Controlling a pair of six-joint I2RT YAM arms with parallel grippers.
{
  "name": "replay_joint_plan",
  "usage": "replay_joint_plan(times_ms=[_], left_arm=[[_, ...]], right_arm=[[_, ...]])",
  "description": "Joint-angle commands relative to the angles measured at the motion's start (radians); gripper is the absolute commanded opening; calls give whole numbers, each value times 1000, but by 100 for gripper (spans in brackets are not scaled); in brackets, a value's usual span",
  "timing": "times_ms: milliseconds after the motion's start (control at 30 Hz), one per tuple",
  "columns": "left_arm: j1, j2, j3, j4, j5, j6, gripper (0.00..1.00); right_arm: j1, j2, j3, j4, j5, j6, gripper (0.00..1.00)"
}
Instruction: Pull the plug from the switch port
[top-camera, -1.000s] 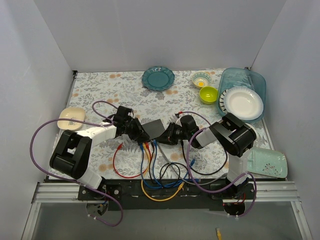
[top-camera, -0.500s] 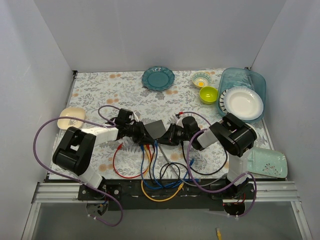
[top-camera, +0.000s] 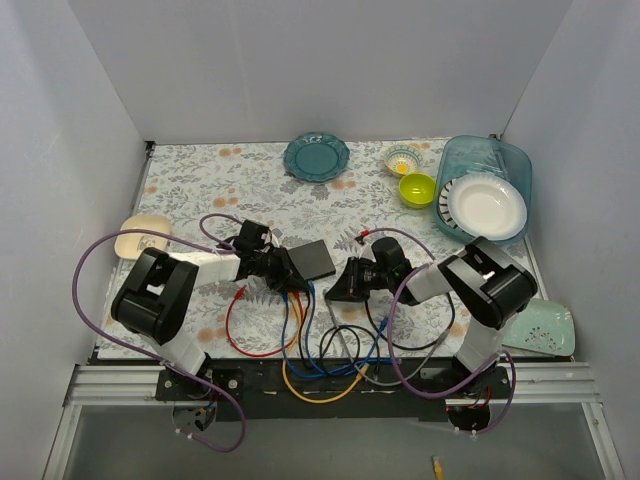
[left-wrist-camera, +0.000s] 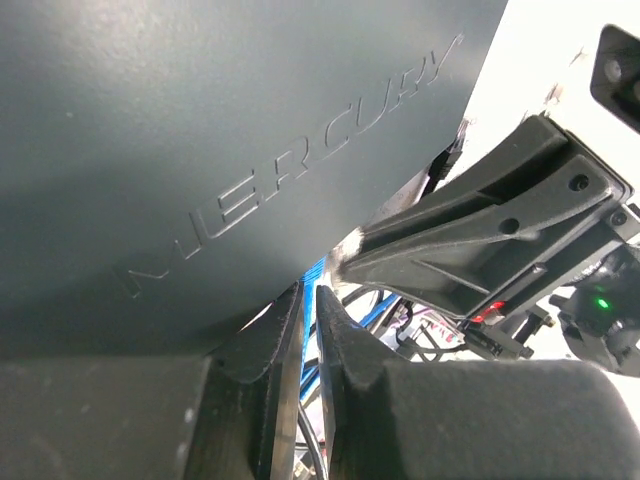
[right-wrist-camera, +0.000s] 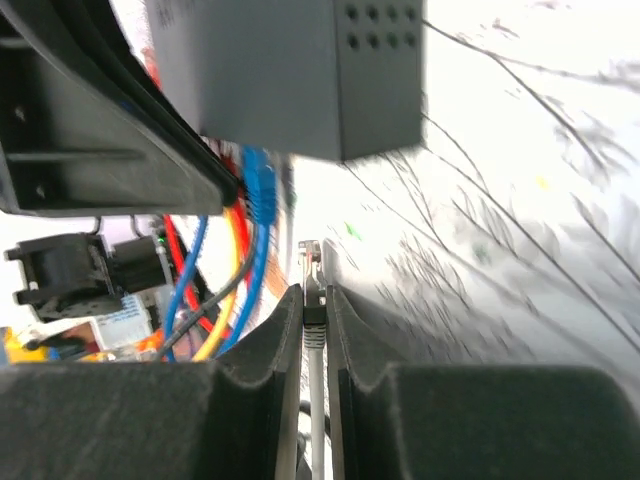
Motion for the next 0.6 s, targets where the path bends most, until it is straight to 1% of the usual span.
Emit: replay_joint_plan(times_ms=[0, 33, 100, 133, 167, 200, 267, 300, 367, 400, 467, 500, 567], left_arm=[[4, -95, 21, 31, -45, 0, 11], [7, -113, 25, 39, -49, 0, 12], [9, -155, 35, 43, -52, 0, 15], [14, -166, 41, 45, -52, 0, 16], [17, -175, 50, 45, -51, -2, 18], [18, -181, 54, 43, -51, -5, 23], [27, -201, 65, 36, -59, -11, 27], [31, -204, 67, 33, -65, -13, 28], [40, -201, 70, 16, -89, -13, 31], [43, -195, 65, 8, -100, -13, 31], [54, -166, 67, -28, -144, -17, 32], [57, -155, 73, -50, -154, -17, 32], [67, -118, 79, -101, -180, -11, 31]], right_arm=[[-35, -83, -41, -348, 171, -140, 1], [-43, -123, -31, -390, 230, -171, 1], [-69, -158, -22, -466, 274, -197, 1], [-69, -195, 4, -483, 306, -239, 8], [-69, -213, 15, -492, 315, -257, 23], [-68, -235, 26, -498, 321, -269, 31], [-55, -304, 64, -503, 356, -281, 46], [-51, -321, 86, -514, 375, -284, 50], [-36, -335, 150, -512, 364, -286, 55], [-31, -312, 170, -511, 325, -283, 56], [-9, -269, 233, -503, 268, -272, 56], [1, -223, 245, -494, 215, -268, 56], [33, -191, 264, -446, 180, -257, 55]])
